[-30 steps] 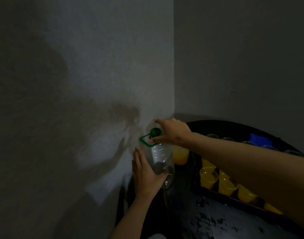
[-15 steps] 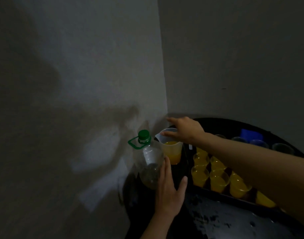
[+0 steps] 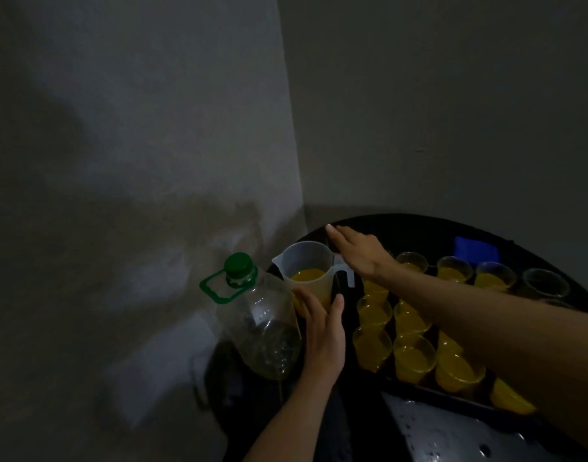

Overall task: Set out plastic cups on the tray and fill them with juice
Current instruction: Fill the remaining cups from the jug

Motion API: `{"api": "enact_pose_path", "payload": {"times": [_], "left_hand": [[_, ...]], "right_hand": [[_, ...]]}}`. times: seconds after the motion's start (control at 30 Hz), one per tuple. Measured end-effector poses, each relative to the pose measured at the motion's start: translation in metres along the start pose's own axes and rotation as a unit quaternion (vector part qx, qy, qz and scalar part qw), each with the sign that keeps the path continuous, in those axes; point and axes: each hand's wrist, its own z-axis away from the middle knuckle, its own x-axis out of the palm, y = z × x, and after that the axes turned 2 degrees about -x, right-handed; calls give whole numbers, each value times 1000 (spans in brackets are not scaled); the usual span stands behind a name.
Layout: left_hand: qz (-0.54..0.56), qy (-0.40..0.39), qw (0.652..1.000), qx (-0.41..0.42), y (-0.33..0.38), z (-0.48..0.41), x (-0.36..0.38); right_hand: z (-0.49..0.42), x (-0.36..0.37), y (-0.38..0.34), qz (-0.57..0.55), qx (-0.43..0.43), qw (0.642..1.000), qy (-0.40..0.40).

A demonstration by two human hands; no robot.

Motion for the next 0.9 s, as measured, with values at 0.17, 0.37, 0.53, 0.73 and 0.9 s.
{"api": "enact_pose_path", "payload": {"times": [0.17, 0.37, 0.53, 0.73, 0.9], "left_hand": [[59, 43, 997, -38, 0, -18, 5], [157, 111, 980, -53, 1, -34, 8], [179, 127, 974, -56, -5, -46, 14], [142, 150, 977, -59, -5, -57, 16], [97, 120, 985, -79, -13, -64, 14]], "right_hand": [[-22, 22, 28, 2, 37, 999, 15], [-33, 34, 45, 35, 41, 998, 41], [-40, 36, 50, 17, 43, 999, 18], [-43, 43, 58, -48, 35, 998, 5], [-51, 51, 63, -157, 69, 985, 29]]}}
